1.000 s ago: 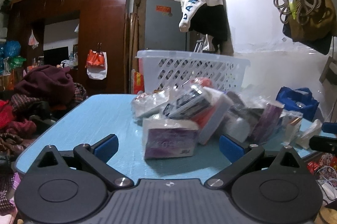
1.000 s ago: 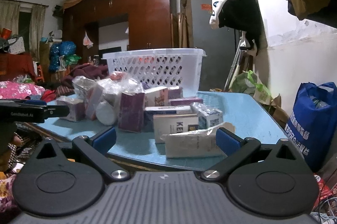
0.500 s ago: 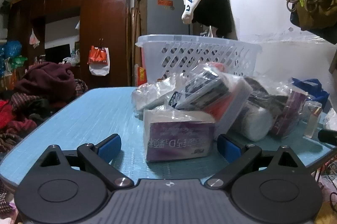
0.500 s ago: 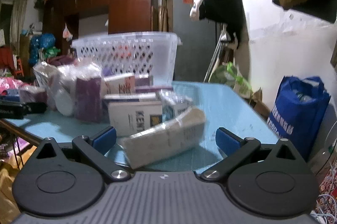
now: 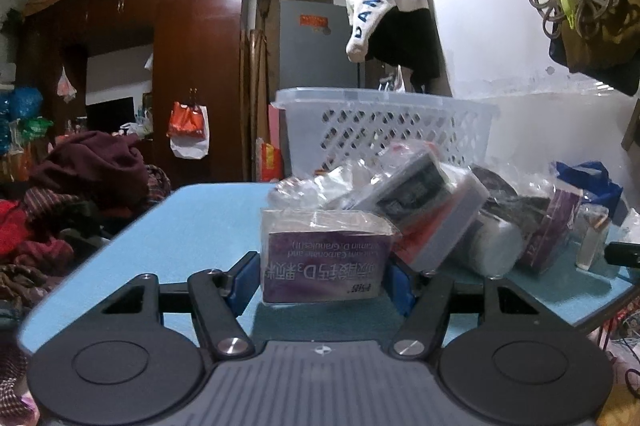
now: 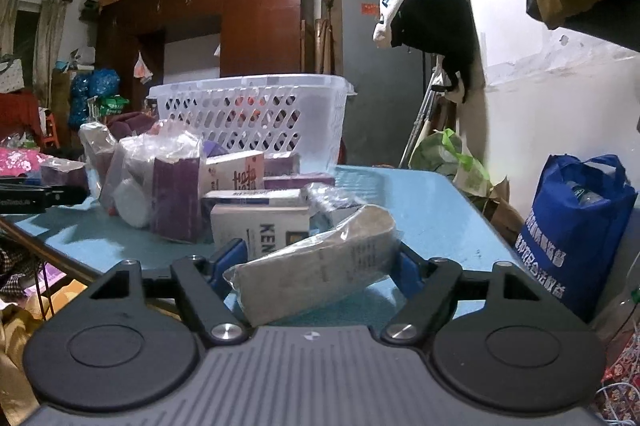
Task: Organize objects
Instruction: 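Grasp the purple box with left tool while right tool grasps white wrapped pack, then carry both items over the white basket and open both tools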
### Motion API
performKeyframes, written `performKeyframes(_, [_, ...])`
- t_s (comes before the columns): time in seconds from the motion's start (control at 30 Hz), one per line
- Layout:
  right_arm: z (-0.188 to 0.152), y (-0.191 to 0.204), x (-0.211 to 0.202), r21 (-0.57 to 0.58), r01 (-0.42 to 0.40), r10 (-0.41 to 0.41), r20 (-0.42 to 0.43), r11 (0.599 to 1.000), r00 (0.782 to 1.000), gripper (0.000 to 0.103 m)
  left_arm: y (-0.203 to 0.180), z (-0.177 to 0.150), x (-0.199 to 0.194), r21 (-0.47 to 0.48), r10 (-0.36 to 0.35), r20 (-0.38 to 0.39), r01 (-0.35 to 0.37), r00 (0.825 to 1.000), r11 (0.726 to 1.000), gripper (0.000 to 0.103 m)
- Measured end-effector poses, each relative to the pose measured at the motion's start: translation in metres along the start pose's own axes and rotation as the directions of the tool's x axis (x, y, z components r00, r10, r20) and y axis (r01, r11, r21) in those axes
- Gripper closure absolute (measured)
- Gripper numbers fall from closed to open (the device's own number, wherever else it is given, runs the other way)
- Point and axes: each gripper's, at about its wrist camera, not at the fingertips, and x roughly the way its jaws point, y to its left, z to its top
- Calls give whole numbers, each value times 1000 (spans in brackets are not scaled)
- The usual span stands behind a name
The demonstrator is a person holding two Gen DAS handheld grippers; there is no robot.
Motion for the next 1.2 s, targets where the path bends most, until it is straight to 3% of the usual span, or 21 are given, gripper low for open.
performKeyframes(0.47, [6,-1,-4,17,-14,14,-9,1000,1000,25,22,6,2,-27,44,-26,-45,999,999,35])
performKeyframes(0.6, [10,-4,-8,37,-29,28,4,999,1000,25,26,10,-2,-46,40,2,-40,999,998,35])
performKeyframes(0.77, [57,1,-6,8,-74,73,82,997,994,25,29,47,0,-59,-18,69,22,997,998,35])
performKeyframes(0.93, [139,23,48,-71,-123,133,155,990,979,25,19,130,49,-55,-138,59,141,989,988,35])
performKeyframes(1.07, [188,37,129,-85,-127,134,84,988,987,25,4,179,106,-30,-149,-19,149,989,988,35])
performKeyframes(1.2, [197,39,181,-67,-98,99,5,993,995,24,1,195,142,-56,-124,-67,120,990,991,33])
